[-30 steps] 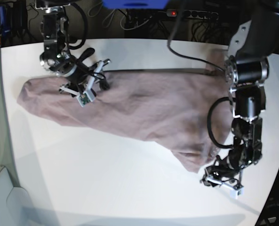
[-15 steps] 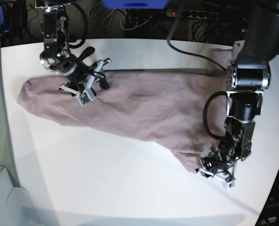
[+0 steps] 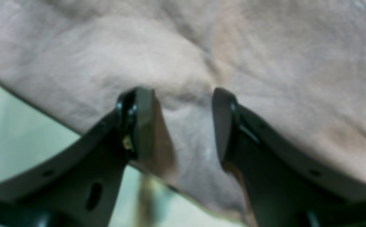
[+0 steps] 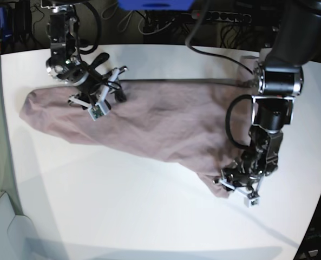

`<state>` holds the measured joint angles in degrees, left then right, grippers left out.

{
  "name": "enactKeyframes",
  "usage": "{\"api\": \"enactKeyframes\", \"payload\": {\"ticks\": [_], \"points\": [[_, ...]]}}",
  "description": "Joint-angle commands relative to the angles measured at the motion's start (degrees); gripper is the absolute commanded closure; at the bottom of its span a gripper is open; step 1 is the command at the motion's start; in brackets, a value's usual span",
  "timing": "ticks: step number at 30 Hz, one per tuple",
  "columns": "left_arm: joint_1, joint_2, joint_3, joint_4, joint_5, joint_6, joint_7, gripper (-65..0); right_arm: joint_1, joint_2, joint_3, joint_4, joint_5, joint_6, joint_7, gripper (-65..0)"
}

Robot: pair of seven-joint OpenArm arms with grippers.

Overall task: Layout the t-shirt on the table in an organized manner, then fold the t-shirt properly
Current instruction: 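Release the shirt and move the left gripper to the shirt's lower edge, then grasp the shirt edge with the left gripper and fold it toward the right gripper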

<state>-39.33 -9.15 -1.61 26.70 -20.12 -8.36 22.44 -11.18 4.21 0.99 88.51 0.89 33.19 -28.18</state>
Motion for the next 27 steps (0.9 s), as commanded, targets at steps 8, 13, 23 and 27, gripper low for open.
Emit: {"api": "enactKeyframes", "payload": {"ticks": [8,13,23,27], "points": [[0.3,1.9,-0.6,0.8,4.3,-0.3,-3.8,-3.1,-2.0,0.3,0.2,-0.2,-1.2,0.2,-4.4,-30.2],[1.0,2.1,-0.7,4.9,3.7,-0.7,-2.9,-0.2,-1.9,1.2,0.0,-0.2,-1.2,0.2,-4.4,-30.2],[17.7,0.7,-0.8,53.0,-7.2,-0.2,16.3,-0.2,-1.6,1.6,0.3,-0.6,-1.2,0.2,-4.4,-30.2],[28.9,0.1,-1.0,67.9,-7.4,-0.2,18.9,-0.1,-1.5,1.6,0.3,-0.6,-1.2,0.2,-4.4,-30.2]]}}
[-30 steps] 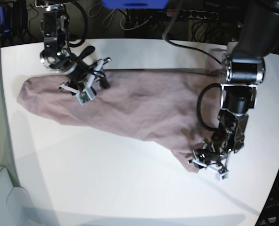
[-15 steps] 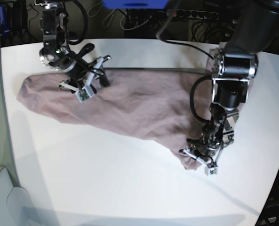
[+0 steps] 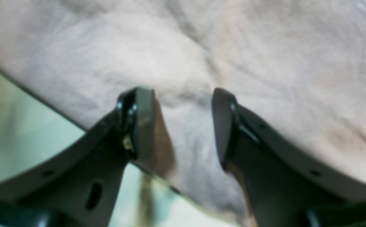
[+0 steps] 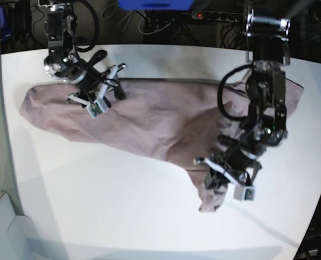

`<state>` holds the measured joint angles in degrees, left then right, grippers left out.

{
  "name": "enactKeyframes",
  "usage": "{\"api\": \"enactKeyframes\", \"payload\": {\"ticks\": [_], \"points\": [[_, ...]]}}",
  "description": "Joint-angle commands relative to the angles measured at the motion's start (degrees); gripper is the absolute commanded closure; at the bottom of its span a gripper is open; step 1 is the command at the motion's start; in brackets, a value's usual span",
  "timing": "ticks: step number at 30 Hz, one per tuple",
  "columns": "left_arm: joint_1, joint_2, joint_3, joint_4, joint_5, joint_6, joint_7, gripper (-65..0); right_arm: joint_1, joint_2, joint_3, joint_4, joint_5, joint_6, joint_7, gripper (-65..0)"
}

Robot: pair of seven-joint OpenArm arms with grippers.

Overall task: Layout the t-shirt on the table in an organized manner, then fold the t-shirt properly
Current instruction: 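Grasp the shirt edge with the left gripper and fold it toward the right gripper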

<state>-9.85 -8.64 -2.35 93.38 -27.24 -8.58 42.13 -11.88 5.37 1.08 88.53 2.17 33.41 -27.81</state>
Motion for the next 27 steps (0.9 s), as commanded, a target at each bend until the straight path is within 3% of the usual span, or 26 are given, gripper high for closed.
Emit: {"api": "enactKeyframes", "payload": {"ticks": [1,7,11,17,22,27], "points": [[2.5,-0.8,-1.1,4.0,-0.1,0.0,-0.8,-0.1,-0.8,0.7,0.2,-0.6,-2.5,0.0,-4.8,-30.2],[20.3,-1.2,-10.0,15.1,-0.5,-0.5,-0.7,-0.1,0.1,1.1,0.2,-0.8,-2.5,0.0,-4.8,-30.2],[27.5,-1.8,-14.3,14.2,0.0,-0.3,-0.3,-0.1,0.7,1.1,0.2,-0.8,-2.5,0.0,-4.8,-30.2],[33.0,-1.9,-22.0,8.6,-0.2,-0.5,-0.2,-0.2,0.8,1.1,-0.1,-0.8,-2.5,0.0,-4.8,-30.2],[36.8,-1.9,-22.5,11.5,-0.4,-0.6,-0.1,-0.5,1.8,1.1,-0.1,-0.8,-2.5,0.0,-4.8,-30.2],[37.5,-1.3,-22.5,15.3,-0.4,-0.6,5.8,-3.2,2.0,0.9,-0.1,-2.2,-2.5,0.0,-4.8,-30.2]]}}
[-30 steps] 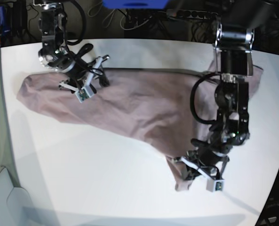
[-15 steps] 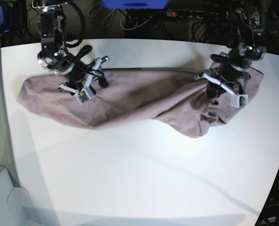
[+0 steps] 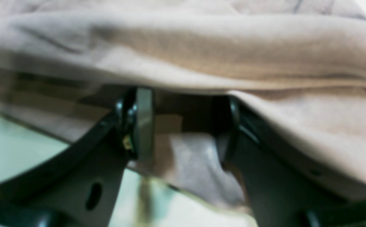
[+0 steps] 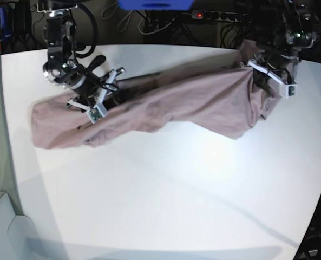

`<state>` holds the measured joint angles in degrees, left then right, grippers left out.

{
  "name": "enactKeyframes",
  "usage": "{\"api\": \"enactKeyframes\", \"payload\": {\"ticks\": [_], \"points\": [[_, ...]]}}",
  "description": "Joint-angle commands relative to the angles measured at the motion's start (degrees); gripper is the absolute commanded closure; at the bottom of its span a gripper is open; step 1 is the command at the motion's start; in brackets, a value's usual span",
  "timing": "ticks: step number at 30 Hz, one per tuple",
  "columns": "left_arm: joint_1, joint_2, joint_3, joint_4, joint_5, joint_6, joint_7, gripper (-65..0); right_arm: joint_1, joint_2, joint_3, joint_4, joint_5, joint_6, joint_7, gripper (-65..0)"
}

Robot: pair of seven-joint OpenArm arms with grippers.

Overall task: Layout the t-shirt on the table in an organized manner, then fold the t-shirt properly
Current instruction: 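Grasp the shirt edge with the left gripper and fold it toward the right gripper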

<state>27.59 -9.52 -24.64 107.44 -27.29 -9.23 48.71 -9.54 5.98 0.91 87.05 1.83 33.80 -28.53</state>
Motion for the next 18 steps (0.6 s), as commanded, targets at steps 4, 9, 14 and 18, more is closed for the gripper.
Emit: {"api": "enactKeyframes", "payload": {"ticks": [4,9,14,18], "points": [[0.3,-0.5,-0.1,2.8,-0.4,0.0,0.4,-22.5,-0.3,0.2,0.1,-0.9,-2.1,-0.4,-4.0,-30.2],[1.8,-0.5,-0.1,6.2,-0.5,-0.7,0.4,-40.7,-0.3,0.2,0.1,-0.9,-2.1,-0.4,-4.0,-30.2],[0.6,1.4,-4.3,8.1,-4.8,-6.5,0.2,-41.3,-0.6,0.1,0.1,-0.9,-2.1,-0.4,-4.0,-30.2],[-6.2,2.3,-9.7,6.0,-8.4,-6.5,0.4,-41.3,-0.7,0.1,0.1,-0.9,-2.1,-0.4,-4.0,-30.2]]}}
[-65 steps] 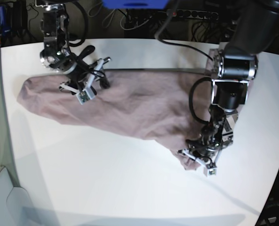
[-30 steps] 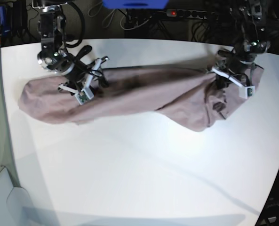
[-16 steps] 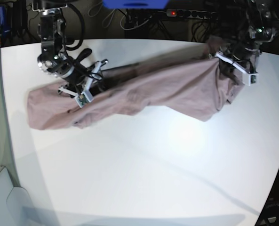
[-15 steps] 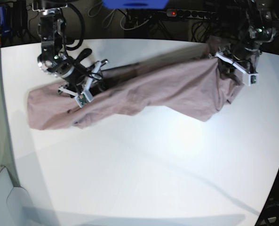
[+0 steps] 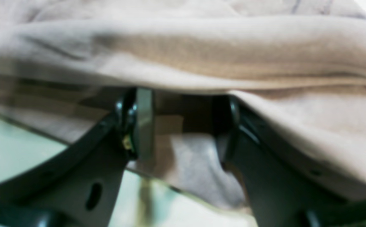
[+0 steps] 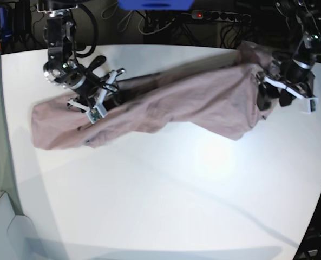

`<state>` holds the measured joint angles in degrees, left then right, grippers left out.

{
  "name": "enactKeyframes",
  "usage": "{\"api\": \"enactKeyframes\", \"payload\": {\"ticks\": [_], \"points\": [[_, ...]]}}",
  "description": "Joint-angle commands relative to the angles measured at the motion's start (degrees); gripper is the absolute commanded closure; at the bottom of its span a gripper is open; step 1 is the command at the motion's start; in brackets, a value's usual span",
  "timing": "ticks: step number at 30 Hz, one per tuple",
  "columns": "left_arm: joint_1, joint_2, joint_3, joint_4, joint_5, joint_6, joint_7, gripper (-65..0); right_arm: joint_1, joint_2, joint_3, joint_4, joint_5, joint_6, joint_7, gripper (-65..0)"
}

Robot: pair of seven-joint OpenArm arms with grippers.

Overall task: Layout the t-shirt on the table in an organized manner, then fold the t-shirt properly
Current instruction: 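Grasp the shirt edge with the left gripper and fold it toward the right gripper, then drag the grasped shirt edge with the left gripper away from the right gripper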

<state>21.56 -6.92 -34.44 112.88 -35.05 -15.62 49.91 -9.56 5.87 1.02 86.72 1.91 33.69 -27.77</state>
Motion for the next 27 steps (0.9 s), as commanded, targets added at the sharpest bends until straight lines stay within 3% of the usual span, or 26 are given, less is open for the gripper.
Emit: {"api": "enactKeyframes", "payload": {"ticks": [1,7,11,16,21,24,27], "points": [[-2.4,-0.3,-0.6,-0.6,-0.6,-0.1,-0.8,-41.3,-0.7,0.2,0.0,-0.6,-2.2,-0.3,-4.8,-30.2],[-14.6,-0.8,0.3,-12.5,-0.5,0.0,-0.8,-41.3,-0.7,0.2,0.0,-0.6,-2.2,-0.3,-4.8,-30.2],[-22.4,-1.5,4.9,-22.7,5.4,0.0,-0.8,-41.2,-0.4,-0.3,-0.1,-0.6,-2.2,-0.3,-4.8,-30.2],[-26.0,-1.0,9.8,-29.4,11.4,0.0,-0.9,-41.2,-0.4,-0.5,-0.1,-0.5,-2.2,-0.3,-4.8,-30.2],[-26.1,-1.0,11.4,-32.9,11.9,0.0,-1.3,-41.0,-0.3,-0.5,-0.1,-0.4,-2.2,-0.3,-4.9,-30.2],[-26.1,-1.0,11.4,-36.1,11.9,-0.5,-1.3,-33.5,-0.3,-0.5,-0.1,-0.3,-2.2,-0.3,-5.0,-30.2],[-26.6,-1.0,11.4,-38.8,11.9,-0.5,-1.3,-15.8,-0.3,-0.5,-0.1,-0.3,-2.2,-0.3,-4.9,-30.2]]}}
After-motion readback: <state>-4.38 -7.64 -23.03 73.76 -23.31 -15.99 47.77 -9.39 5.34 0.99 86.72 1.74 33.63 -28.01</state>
